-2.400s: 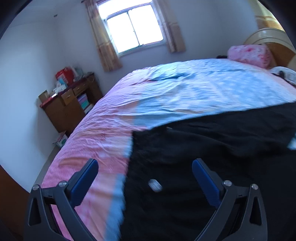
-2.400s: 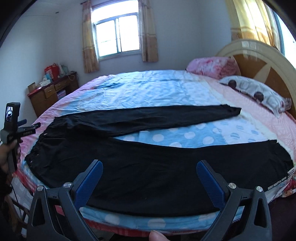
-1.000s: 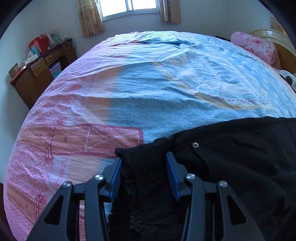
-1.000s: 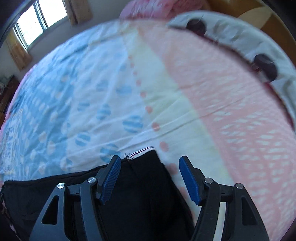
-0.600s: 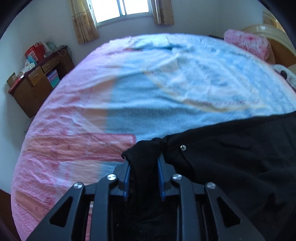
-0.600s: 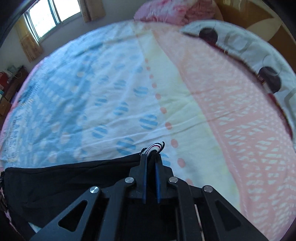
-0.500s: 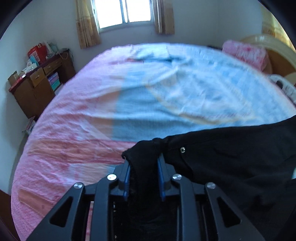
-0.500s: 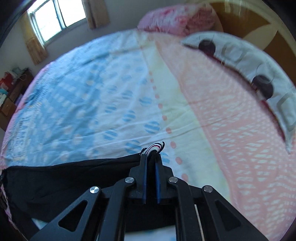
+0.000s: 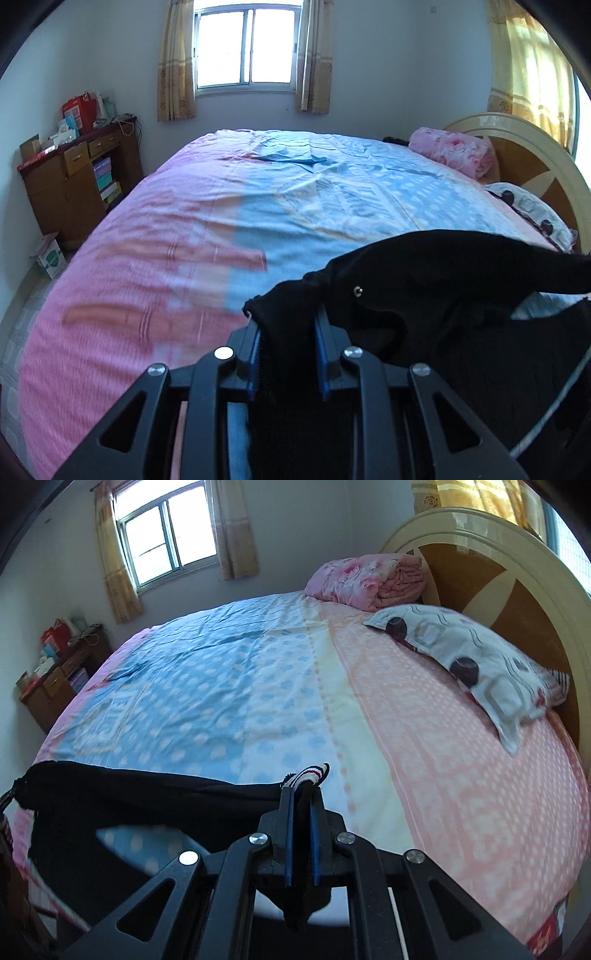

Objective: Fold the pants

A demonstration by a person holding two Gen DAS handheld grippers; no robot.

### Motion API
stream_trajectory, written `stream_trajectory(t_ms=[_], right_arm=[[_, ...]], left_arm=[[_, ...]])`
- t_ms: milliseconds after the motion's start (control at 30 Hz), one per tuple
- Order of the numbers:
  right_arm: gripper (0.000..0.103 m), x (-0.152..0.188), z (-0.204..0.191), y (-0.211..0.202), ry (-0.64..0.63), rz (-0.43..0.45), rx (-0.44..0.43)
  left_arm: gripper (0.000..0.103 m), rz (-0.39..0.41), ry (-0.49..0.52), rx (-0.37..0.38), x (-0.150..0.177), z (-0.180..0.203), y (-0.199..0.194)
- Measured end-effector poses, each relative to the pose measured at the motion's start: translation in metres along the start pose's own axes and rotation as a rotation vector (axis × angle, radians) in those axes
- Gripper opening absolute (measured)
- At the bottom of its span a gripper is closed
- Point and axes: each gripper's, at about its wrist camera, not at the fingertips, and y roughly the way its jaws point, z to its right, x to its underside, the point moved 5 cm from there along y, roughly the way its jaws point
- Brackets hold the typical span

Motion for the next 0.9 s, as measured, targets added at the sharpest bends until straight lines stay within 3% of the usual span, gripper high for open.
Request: stream_trajectory(t_ms=[200,333,367,400,467,533,600,633,733,900], right_arm=[[0.007,0.078,0.024,-0.005,0.061,-0.069,0.009],[0.012,0.120,0.033,0.007,0.079,-0.149,0.011],[0.016,0.124,0.034,0.007,0.086,-0.160,0.009],[0.029,0.129,0.038,0.005,0.084,-0.155,0.026],[0.046,0.128,0.043,-0.004,0.076,-0.142,0.091],[0.046,0.124,0.046,-0.018,0.101,-0.114,0.098],[0.046,0.116,0.043,-0.034,0.083,-0.074,0.181],[0.046,0.113,0.038,-0.040,0.068,-0.056,0.201],[0.046,0.104,-0.007,-0.052,-0.001,-0.020,0.154],[0.047,0.114,-0.152,-0.045,-0.376,0.013,-0.013]], left_arm=[[0.026,0.004,-0.014,0.050,0.059,-0.004,-0.020],[0.035,-0.029,0.047,0.021,0.096,0.002,-0.019],[0.038,-0.028,0.059,0.013,0.103,0.003,-0.022],[0.039,-0.026,0.069,0.002,0.107,0.003,-0.025],[0.046,-0.018,0.076,-0.013,0.112,0.002,-0.031],[0.055,-0.024,0.086,-0.030,0.119,-0.001,-0.035],[0.057,-0.046,0.124,-0.034,0.129,0.001,-0.037],[0.064,-0.058,0.137,-0.043,0.135,0.001,-0.038],[0.066,-0.074,0.147,-0.050,0.147,-0.005,-0.042],[0.072,-0.062,0.187,-0.077,0.152,-0.005,-0.048]])
